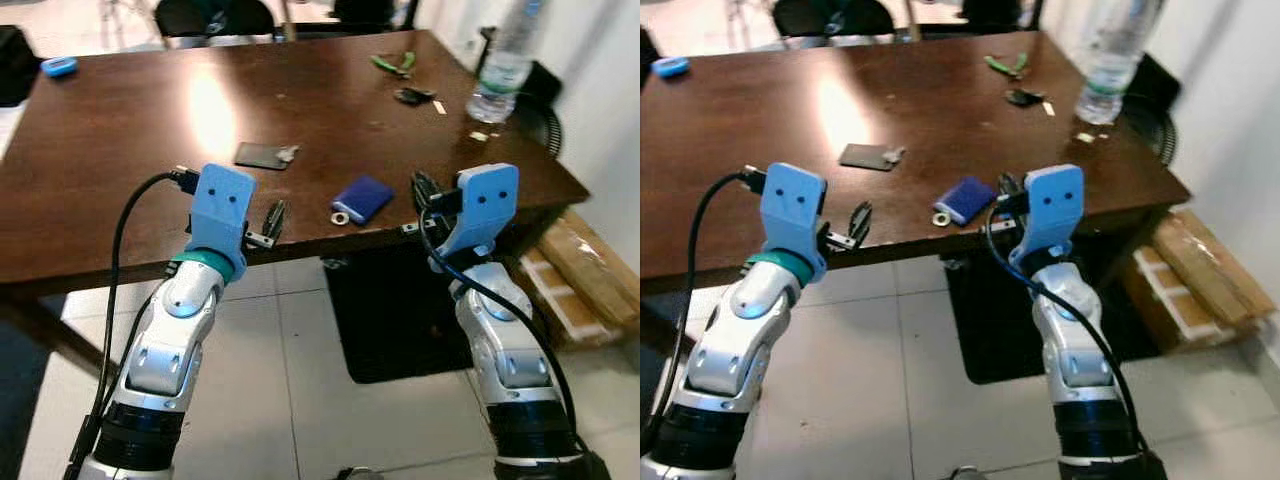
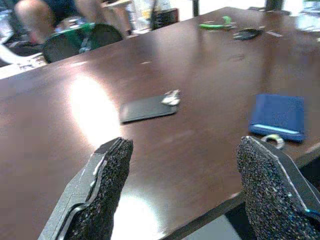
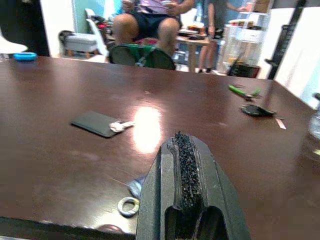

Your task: Hang keys on a hook

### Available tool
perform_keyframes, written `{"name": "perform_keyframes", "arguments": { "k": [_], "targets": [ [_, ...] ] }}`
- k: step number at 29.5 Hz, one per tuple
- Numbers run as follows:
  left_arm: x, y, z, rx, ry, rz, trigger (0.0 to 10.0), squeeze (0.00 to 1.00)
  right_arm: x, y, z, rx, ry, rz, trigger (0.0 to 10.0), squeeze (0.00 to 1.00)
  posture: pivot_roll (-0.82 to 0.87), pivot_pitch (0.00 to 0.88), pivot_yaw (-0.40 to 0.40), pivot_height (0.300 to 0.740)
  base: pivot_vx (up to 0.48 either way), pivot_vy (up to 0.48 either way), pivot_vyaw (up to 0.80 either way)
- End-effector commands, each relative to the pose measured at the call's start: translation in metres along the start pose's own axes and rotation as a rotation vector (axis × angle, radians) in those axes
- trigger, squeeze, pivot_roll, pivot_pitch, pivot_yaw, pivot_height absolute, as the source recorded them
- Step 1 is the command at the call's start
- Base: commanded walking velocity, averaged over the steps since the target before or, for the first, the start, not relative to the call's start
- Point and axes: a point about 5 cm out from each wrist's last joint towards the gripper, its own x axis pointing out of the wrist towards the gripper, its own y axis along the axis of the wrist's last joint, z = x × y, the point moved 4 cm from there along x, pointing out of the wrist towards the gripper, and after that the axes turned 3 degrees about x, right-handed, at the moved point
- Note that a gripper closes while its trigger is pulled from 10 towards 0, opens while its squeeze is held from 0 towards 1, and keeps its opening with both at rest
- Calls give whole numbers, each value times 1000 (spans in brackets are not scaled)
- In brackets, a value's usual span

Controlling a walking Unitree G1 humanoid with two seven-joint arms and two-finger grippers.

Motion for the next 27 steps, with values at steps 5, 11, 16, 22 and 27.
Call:
{"name": "perform_keyframes", "arguments": {
  "k": [5,11,16,22,27],
  "targets": [
    [1,-1,-1,18,15,-6,10000,0,-3,-1,3,7,-22,5,10000,0,-195,117,73,740,0,0,600],
    [1,-2,-2,25,25,-11,10000,0,-2,-1,3,30,-19,6,10000,0,-189,118,69,740,0,0,163],
    [1,-3,-3,30,31,-13,10000,0,-1,-1,1,50,-14,8,10000,0,-187,119,67,740,0,0,0],
    [1,-2,-4,34,35,-5,10000,0,-2,-2,2,48,-20,5,10000,0,-189,119,68,740,219,0,0],
    [2,-2,-6,38,43,-4,10000,0,-2,-2,3,47,-23,4,10000,0,-189,119,69,740,469,0,0]
  ]
}}
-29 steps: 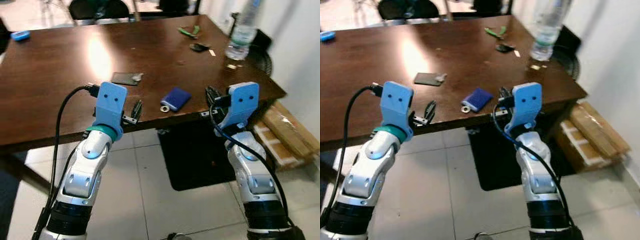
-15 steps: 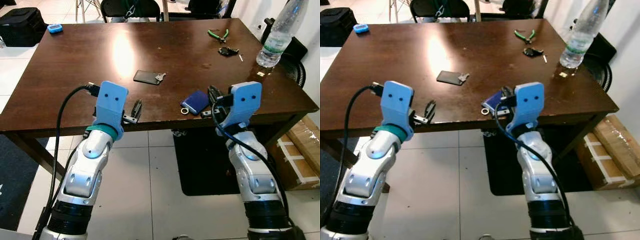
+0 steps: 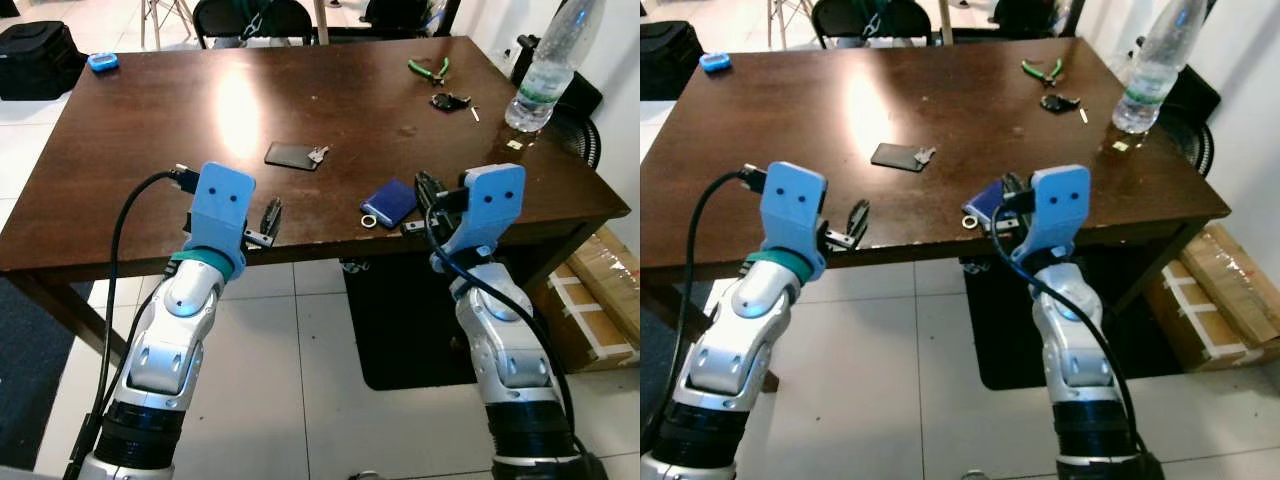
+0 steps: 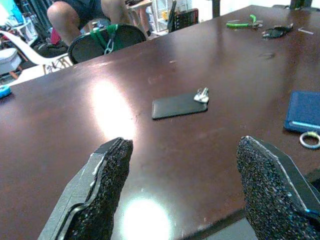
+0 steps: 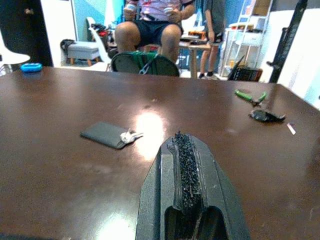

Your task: Hang keys on a hook

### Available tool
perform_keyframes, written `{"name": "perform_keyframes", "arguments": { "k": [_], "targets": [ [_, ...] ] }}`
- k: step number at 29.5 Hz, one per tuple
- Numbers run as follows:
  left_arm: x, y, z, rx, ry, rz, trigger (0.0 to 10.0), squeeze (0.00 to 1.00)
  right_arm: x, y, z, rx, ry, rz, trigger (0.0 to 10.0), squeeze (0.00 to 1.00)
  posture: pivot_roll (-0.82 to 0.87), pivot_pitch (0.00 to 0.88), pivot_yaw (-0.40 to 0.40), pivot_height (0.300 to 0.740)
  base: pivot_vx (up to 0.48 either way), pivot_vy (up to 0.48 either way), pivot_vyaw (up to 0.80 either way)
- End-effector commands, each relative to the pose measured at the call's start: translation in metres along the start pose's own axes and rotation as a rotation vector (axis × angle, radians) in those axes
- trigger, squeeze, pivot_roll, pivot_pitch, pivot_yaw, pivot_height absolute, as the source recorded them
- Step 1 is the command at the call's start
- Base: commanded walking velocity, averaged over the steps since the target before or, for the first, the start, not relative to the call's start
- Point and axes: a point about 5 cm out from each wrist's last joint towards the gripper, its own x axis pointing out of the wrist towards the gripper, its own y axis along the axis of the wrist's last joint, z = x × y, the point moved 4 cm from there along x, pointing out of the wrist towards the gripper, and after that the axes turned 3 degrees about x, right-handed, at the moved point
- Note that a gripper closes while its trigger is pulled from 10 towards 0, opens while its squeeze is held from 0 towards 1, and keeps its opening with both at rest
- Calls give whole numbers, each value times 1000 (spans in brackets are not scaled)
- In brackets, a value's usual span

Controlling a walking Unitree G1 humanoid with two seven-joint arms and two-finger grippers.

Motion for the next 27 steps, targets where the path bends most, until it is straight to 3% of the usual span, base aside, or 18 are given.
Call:
{"name": "perform_keyframes", "arguments": {
  "k": [1,15,27],
  "targets": [
    [1,-2,-3,6,11,-3,10000,0,-2,-2,0,14,-1,-1,10000,0,-189,119,69,740,469,0,0],
    [1,-2,-5,10,19,-7,10000,0,-1,-2,0,16,0,-1,10000,0,-188,119,68,740,459,0,0],
    [2,-4,-2,0,17,-17,10000,0,-2,-1,0,17,2,4,10000,0,-194,113,70,740,0,0,0]
  ]
}}
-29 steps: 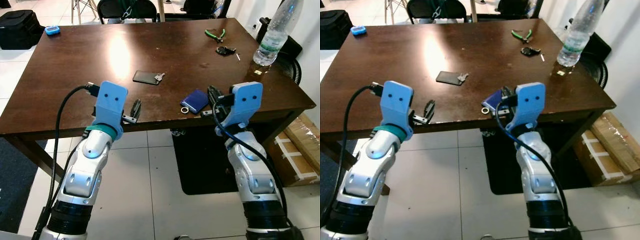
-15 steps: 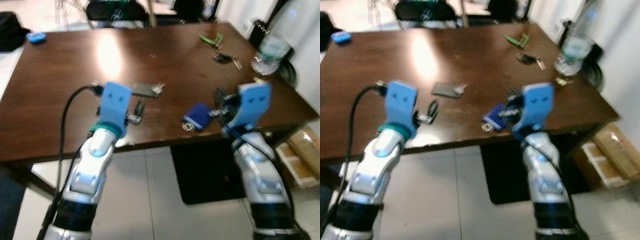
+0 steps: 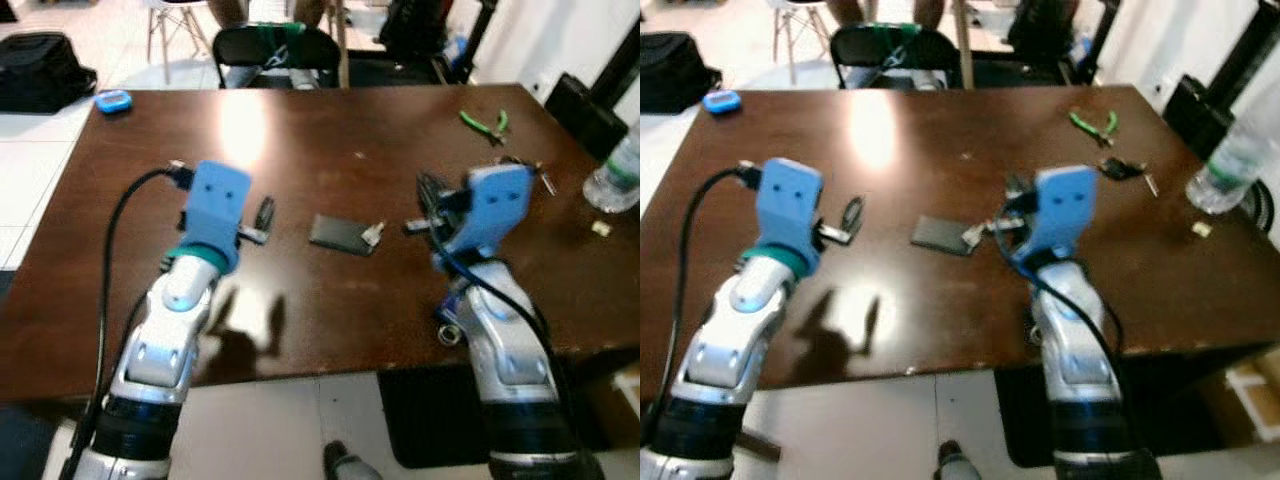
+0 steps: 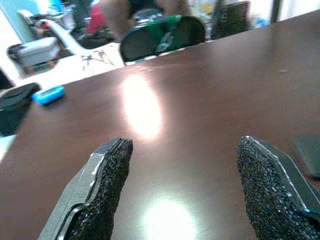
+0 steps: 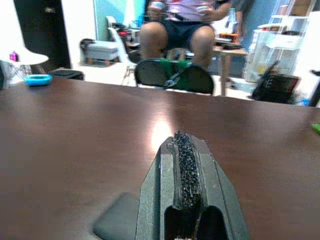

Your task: Hang keys on a hook

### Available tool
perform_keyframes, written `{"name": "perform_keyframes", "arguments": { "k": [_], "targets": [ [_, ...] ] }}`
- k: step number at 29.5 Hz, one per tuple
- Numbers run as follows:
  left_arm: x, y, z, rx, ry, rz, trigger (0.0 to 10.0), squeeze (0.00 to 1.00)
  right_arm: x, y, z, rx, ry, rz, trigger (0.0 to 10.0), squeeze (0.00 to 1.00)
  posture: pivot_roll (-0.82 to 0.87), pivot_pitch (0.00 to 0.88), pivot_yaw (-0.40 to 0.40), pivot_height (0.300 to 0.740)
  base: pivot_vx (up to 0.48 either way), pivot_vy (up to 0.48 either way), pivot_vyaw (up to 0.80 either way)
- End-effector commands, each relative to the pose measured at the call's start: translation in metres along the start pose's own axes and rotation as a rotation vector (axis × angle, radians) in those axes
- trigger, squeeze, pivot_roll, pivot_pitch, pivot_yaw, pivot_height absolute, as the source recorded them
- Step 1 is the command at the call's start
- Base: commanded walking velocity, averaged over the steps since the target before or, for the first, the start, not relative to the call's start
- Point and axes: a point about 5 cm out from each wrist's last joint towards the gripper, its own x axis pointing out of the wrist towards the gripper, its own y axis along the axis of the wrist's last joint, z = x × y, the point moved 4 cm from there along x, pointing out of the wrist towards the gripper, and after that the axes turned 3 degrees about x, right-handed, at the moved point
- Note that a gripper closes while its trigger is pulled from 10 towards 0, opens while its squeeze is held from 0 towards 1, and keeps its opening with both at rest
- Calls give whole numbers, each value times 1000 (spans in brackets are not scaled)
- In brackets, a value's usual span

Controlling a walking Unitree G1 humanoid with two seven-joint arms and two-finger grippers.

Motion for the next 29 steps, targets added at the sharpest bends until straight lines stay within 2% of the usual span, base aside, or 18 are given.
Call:
{"name": "perform_keyframes", "arguments": {
  "k": [1,18,26,29],
  "targets": [
    [-1,-3,7,-3,-23,-11,10000,0,-4,-2,7,4,-17,-5,10000,0,-193,113,70,740,0,0,0],
    [-1,-6,7,-13,-19,-24,10000,0,-4,-2,8,5,-20,-5,10000,0,-191,115,71,740,0,0,0],
    [-2,-4,8,32,-22,-3,10000,0,-4,-2,7,5,-20,-7,10000,0,-191,117,72,740,0,0,0],
    [-2,-3,8,42,-23,0,10000,0,-4,-2,7,5,-20,-7,10000,0,-191,119,71,740,0,-334,0]
  ]
}}
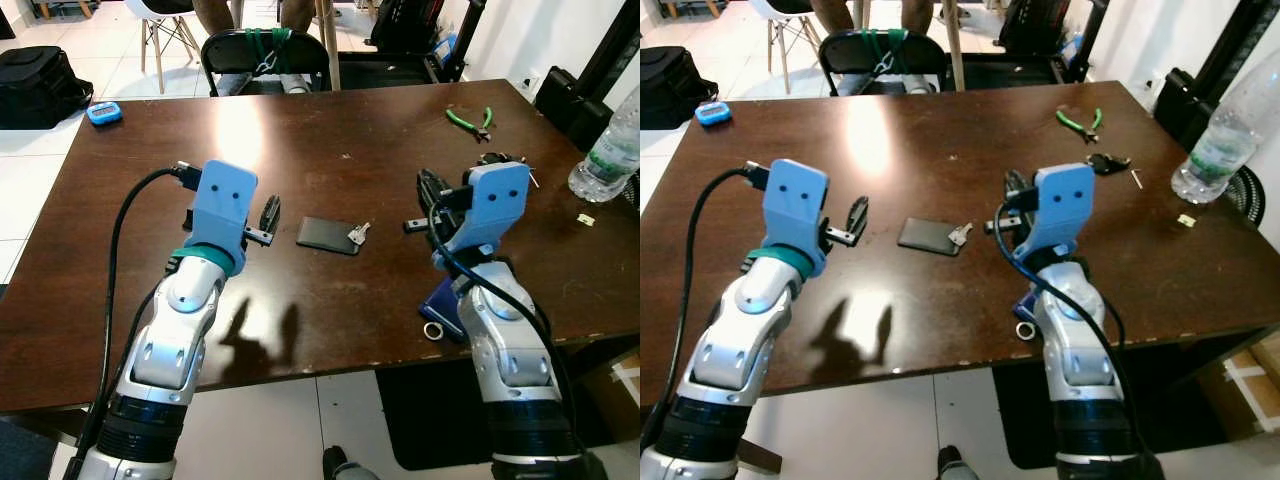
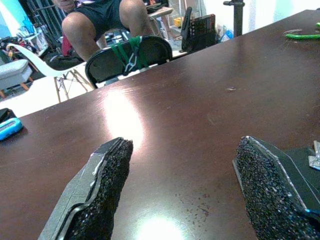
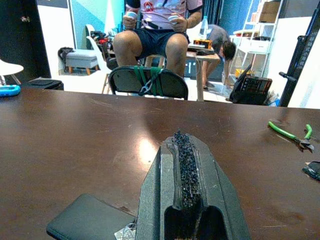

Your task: Hang keys on a hook

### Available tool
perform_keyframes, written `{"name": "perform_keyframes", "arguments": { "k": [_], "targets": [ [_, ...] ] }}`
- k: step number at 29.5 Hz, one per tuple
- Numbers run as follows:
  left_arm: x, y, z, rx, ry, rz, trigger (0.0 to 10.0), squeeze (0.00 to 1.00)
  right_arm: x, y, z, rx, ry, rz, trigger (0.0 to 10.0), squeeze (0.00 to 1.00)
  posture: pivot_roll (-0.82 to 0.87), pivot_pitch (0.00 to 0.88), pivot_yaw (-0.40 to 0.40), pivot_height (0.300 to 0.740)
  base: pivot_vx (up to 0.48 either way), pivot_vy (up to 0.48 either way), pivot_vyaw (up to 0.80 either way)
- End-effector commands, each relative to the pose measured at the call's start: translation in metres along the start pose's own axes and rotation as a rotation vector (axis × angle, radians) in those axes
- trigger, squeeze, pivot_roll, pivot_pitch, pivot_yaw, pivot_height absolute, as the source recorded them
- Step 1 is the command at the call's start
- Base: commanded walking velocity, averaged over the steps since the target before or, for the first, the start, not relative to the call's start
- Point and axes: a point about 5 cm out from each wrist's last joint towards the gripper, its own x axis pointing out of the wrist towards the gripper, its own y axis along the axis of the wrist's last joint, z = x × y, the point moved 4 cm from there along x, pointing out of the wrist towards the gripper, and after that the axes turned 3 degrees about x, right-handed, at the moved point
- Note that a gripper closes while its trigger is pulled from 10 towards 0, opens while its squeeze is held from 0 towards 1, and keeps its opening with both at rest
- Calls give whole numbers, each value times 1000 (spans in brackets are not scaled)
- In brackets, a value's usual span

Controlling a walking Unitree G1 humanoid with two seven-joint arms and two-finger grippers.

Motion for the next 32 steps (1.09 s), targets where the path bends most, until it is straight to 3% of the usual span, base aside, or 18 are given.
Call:
{"name": "perform_keyframes", "arguments": {
  "k": [1,17,32],
  "targets": [
    [-2,-6,1,23,-1,-12,10000,0,-3,-4,1,13,-6,-9,10000,0,-191,119,71,740,0,-326,0],
    [-2,-6,0,20,0,-17,10000,0,-3,-4,1,17,-9,-9,10000,0,-190,125,72,740,0,-400,0],
    [-2,-7,2,10,-10,-18,10000,0,-3,-4,2,22,-15,-9,10000,0,-189,127,74,740,0,0,0]
  ]
}}
